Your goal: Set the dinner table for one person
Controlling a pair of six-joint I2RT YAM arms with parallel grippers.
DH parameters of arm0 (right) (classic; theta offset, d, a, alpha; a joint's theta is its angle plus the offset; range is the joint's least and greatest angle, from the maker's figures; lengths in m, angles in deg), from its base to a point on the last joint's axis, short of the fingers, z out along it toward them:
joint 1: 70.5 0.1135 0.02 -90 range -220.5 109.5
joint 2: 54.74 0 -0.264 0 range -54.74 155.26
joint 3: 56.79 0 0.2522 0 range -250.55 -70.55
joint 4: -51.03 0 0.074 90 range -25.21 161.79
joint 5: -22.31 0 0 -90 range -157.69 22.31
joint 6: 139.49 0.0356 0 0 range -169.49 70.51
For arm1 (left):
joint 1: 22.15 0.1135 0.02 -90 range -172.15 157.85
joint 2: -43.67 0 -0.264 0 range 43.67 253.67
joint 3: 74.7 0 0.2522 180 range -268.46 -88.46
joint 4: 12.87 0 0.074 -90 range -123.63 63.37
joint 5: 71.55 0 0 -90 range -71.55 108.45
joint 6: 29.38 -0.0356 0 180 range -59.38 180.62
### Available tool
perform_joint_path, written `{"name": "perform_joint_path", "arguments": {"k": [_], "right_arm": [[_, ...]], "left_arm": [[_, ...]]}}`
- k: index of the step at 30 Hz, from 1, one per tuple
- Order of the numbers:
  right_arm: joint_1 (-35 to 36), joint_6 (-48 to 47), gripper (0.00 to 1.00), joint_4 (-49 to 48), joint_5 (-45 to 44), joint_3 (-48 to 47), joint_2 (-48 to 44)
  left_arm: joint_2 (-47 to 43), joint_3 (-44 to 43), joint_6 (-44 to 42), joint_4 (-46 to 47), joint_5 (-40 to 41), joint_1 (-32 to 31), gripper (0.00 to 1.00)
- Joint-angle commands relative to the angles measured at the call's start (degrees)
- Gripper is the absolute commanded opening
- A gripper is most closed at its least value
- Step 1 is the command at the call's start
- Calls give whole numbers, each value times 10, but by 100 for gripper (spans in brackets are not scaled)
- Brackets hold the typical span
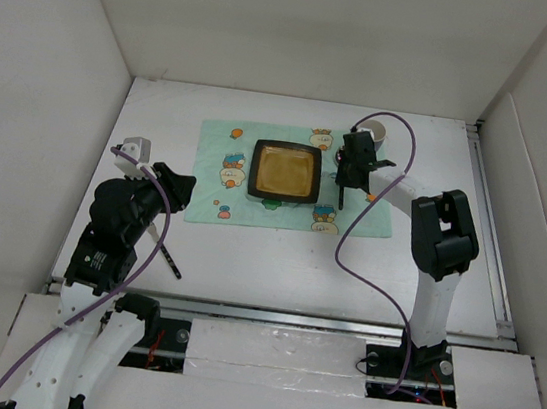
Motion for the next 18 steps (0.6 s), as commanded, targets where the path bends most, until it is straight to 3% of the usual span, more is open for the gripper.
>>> {"name": "perform_joint_path", "arguments": {"k": [1, 18], "right_arm": [[-4, 1, 11, -15, 6, -2, 3], [-4, -3, 34, -10, 11, 8, -38]], "left_arm": [[-2, -7, -1, 19, 1, 2, 28], [-1, -3, 1, 22, -2, 13, 29]]}}
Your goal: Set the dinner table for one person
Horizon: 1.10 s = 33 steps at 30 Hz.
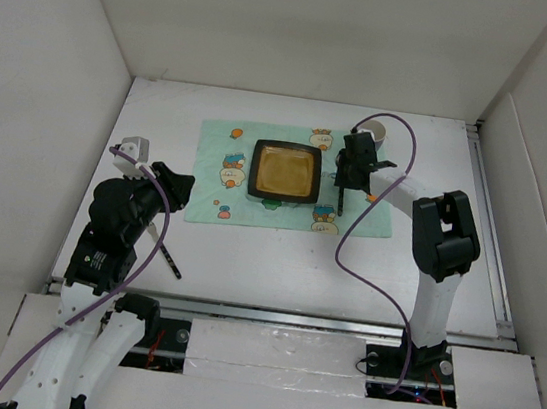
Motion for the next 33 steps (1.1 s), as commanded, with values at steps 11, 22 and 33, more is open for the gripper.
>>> {"name": "perform_joint_path", "arguments": {"k": [11, 22, 33], "right_arm": [[31, 8, 29, -26, 19, 41, -170], [163, 23, 5, -126, 34, 262, -427], [116, 19, 8, -127, 67, 325, -557]], "left_arm": [[64, -20, 35, -30, 118, 16, 20], [232, -93, 158, -252, 168, 16, 45], [363, -54, 240, -350, 177, 16, 46]]}}
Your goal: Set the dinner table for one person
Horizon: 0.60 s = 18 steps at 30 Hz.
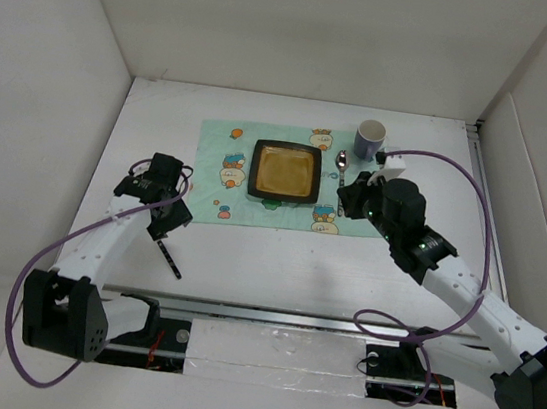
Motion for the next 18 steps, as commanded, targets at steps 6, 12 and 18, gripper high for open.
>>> {"name": "perform_joint_path", "arguments": {"k": [6, 12, 18], "right_arm": [[-45, 2, 9, -37, 47, 19, -40], [-45, 2, 9, -31, 56, 16, -38], [-56, 2, 9, -29, 52, 19, -52]], "left_arm": [[85, 21, 66, -31, 51, 2, 46], [109, 18, 85, -42, 75, 2, 46], [183, 7, 80, -46, 98, 16, 46]]}}
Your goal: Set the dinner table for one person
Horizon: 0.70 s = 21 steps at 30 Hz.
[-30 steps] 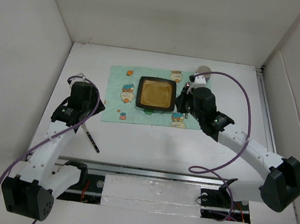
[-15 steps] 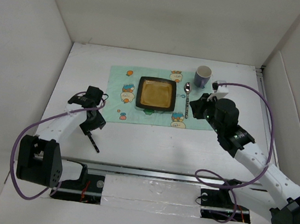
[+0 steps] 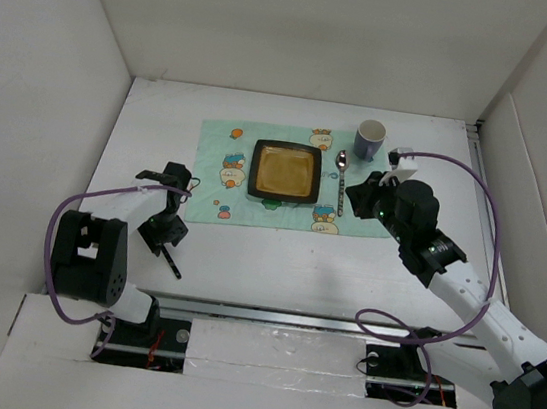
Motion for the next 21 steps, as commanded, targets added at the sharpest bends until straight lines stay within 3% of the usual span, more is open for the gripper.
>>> {"name": "perform_joint_path", "arguments": {"k": [1, 7, 14, 21], "right_arm": [[-8, 0, 9, -25, 7, 3, -17], [-13, 0, 9, -27, 20, 1, -7], [-13, 0, 9, -29, 36, 4, -25], [-13, -1, 9, -31, 27, 8, -34]], "left_arm": [[32, -14, 15, -25, 40, 5, 46], [47, -6, -2, 6, 51, 16, 45], [71, 23, -9, 79, 24, 16, 36], [21, 62, 14, 124, -16, 16, 32]]}}
